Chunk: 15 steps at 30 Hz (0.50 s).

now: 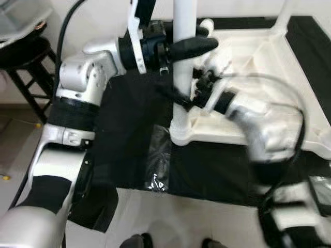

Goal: Building children table

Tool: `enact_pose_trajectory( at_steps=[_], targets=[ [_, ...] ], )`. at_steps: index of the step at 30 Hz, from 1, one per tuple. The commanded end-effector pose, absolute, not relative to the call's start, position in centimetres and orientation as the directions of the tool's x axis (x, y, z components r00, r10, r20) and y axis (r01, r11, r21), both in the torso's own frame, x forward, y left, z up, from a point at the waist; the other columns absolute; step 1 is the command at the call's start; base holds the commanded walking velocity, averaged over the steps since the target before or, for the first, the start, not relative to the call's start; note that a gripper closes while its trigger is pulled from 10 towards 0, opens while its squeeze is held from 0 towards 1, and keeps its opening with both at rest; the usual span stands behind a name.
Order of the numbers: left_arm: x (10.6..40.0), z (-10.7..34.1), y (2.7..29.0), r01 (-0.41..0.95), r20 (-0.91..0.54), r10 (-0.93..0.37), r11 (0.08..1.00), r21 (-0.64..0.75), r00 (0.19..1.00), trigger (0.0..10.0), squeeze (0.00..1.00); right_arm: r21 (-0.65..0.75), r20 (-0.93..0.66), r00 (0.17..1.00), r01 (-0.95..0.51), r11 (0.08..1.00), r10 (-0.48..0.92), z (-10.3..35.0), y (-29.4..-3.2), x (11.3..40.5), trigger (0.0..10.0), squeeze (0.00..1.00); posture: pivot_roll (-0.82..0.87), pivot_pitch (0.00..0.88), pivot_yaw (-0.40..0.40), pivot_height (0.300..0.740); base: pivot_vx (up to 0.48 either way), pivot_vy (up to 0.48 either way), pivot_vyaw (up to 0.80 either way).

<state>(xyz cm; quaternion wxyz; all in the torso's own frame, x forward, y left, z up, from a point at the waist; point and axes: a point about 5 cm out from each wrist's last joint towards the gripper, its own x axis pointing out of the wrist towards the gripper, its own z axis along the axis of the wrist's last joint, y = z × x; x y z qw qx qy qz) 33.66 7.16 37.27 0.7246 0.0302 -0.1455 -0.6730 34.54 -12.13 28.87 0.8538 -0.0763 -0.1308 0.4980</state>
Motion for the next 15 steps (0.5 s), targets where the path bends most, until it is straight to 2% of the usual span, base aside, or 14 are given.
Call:
enact_pose_trajectory(
  at_steps=[1,3,4,5,6,15],
  targets=[
    [33.3,37.1,7.1,0.97,0.146,-0.989,0.047,0.238,0.012,0.0,0.0,-0.245,0.095,0.421,-0.868,0.431,0.902,27.8,-12.5,35.0,10.0,0.0,0.06,0.177,0.083,0.74,0.0,0.0,0.0],
    [33.2,37.1,7.1,0.97,0.144,-0.99,0.044,0.238,0.009,0.0,0.0,-0.252,0.07,0.419,-0.871,0.422,0.905,27.7,-12.9,35.5,10.0,0.0,0.06,0.179,0.083,0.74,0.0,0.0,0.0],
    [33.2,37.1,7.1,0.971,0.142,-0.99,0.04,0.238,0.006,0.0,0.0,-0.24,0.057,0.413,-0.878,0.414,0.909,27.6,-13.1,36.0,5.1,0.0,0.06,0.179,0.083,0.74,0.0,0.0,0.0],
    [33.2,37.1,7.1,0.971,0.142,-0.99,0.04,0.238,0.006,0.0,0.0,-0.24,0.057,0.413,-0.878,0.414,0.909,27.6,-13.1,36.0,5.1,0.0,0.06,0.179,0.083,0.74,0.0,0.0,0.0],
    [33.1,37.1,7.1,0.97,0.139,-0.99,0.037,0.239,0.004,0.0,0.0,-0.225,0.048,0.407,-0.886,0.407,0.912,27.6,-13.4,36.5,0.0,0.0,0.07,0.183,0.085,0.74,0.0,0.0,0.0],
    [33.0,37.2,7.2,0.97,0.133,-0.991,0.031,0.241,-0.001,0.0,0.0,-0.174,0.005,0.355,-0.92,0.351,0.935,26.8,-13.9,37.3,0.0,0.0,0.08,0.188,0.083,0.74,0.0,0.0,0.0]
  ],
)
